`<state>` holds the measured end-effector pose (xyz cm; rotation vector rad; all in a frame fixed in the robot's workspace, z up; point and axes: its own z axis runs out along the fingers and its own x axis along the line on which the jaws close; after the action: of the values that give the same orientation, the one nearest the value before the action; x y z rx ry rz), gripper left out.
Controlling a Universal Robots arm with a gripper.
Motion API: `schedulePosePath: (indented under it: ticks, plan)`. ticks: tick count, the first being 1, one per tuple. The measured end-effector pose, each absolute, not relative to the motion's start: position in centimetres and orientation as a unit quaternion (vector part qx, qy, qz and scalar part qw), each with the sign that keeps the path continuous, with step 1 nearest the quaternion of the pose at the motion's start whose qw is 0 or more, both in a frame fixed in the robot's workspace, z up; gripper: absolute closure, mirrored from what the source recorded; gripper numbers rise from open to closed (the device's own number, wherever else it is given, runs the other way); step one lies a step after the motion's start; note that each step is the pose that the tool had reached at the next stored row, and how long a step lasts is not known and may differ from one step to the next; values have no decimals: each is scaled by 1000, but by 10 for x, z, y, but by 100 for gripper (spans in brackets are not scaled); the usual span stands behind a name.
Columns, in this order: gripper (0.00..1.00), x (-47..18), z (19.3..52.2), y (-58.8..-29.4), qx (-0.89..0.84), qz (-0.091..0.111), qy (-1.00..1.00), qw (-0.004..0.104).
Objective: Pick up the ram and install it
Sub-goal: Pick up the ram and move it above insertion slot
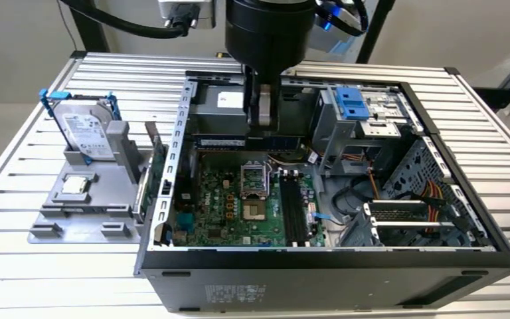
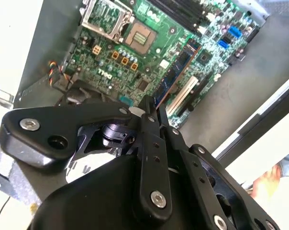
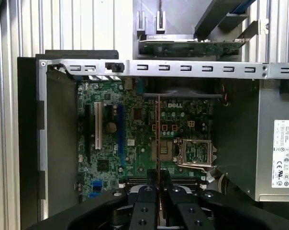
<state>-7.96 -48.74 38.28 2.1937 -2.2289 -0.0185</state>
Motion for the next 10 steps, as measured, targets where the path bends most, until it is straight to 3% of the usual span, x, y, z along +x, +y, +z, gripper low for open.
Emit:
schedulePosePath:
  ticks: [10]
  plan:
    - [100,-61,383,-487,697,-6,-717,7]
